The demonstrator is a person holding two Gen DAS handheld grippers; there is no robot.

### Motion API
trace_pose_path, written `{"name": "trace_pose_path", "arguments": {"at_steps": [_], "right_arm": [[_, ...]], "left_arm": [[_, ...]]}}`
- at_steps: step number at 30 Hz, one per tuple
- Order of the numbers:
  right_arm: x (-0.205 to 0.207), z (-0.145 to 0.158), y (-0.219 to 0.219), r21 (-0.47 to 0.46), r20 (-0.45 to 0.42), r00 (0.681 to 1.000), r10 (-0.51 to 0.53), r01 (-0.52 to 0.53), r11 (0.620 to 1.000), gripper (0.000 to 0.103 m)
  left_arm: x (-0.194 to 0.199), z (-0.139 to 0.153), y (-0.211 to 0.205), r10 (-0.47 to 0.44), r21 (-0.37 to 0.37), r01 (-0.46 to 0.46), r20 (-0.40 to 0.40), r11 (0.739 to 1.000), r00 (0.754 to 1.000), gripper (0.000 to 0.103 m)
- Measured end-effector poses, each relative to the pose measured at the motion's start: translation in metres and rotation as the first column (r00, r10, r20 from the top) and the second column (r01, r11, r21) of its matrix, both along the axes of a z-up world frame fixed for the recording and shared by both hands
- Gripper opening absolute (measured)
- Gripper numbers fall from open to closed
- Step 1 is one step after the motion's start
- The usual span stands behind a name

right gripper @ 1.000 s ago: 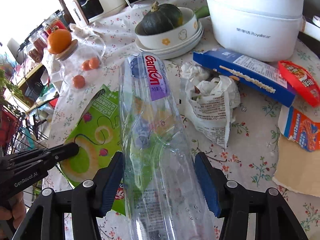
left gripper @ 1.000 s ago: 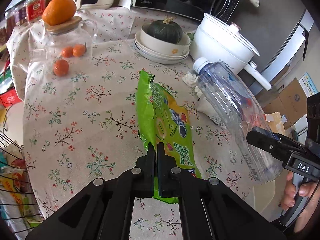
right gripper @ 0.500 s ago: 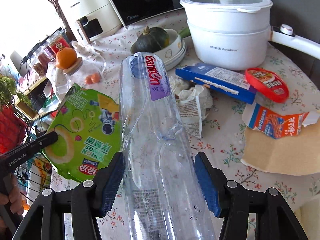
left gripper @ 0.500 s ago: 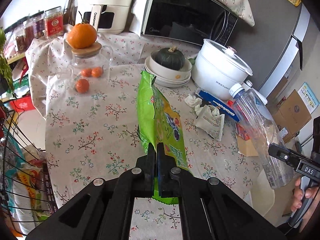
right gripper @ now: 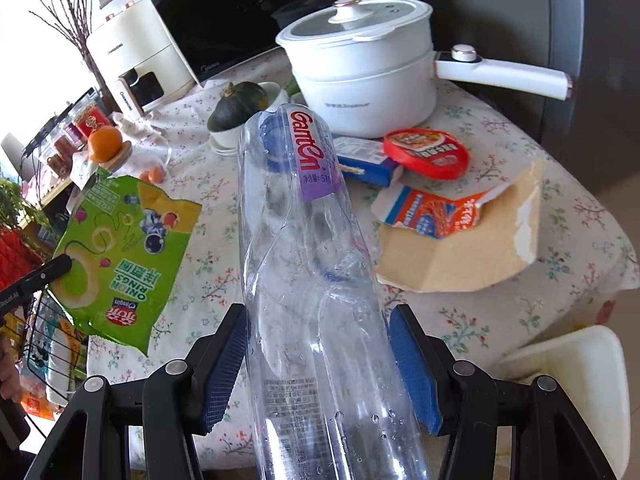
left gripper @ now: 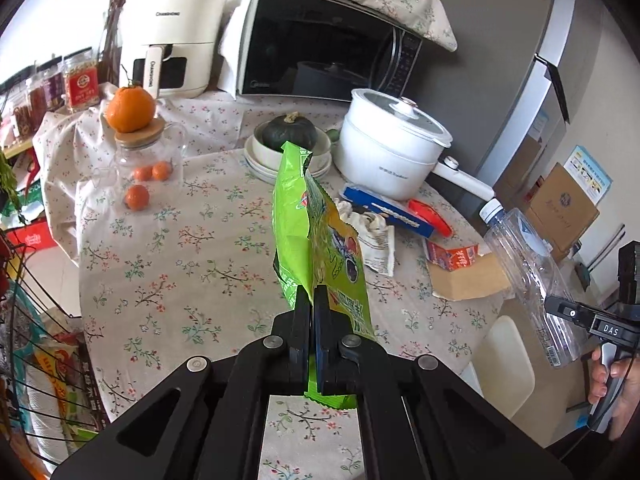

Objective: Collect trash
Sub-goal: 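Carry the green bag and clear bottle over the white bin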

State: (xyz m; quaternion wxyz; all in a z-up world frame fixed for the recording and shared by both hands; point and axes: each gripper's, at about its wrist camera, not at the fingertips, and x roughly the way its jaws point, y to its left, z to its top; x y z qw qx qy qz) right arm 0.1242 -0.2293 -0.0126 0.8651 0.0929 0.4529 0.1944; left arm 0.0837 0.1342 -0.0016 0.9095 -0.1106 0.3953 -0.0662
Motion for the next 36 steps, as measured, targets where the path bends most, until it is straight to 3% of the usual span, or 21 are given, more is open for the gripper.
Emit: {"name": "trace_pose_path", "arguments": {"at_steps": [9,18,27,36], "right_arm": [[-0.042,-0.005,-0.072,-0.027,-0.020,0.995,-0.094,0.094,0.995,0.063],[-0.080,-0.021,-0.146,-0.057,-0.063,0.974,-0.217,0.214,0.975,0.063],[-0.094,-0.056,-0.203,-0.086,-0.164,0.929,-0.331,0.321,0.943,0.063],[-0.094,-0.093,-0.227,-0.126,-0.259,0.893,-0.370,0.348,0.929,0.063]], "left_arm": [[-0.008,0.007,-0.077,-0.172,-0.008,0.172,0.008,0.985,0.985,0.001],[-0.016,-0.002,-0.184,-0.376,0.016,0.376,-0.017,0.926,0.927,0.001],[-0.023,-0.041,-0.296,-0.533,0.078,0.539,-0.084,0.839,0.842,0.001],[-0.005,-0.093,-0.355,-0.569,0.111,0.589,-0.164,0.801,0.806,0.001]]}}
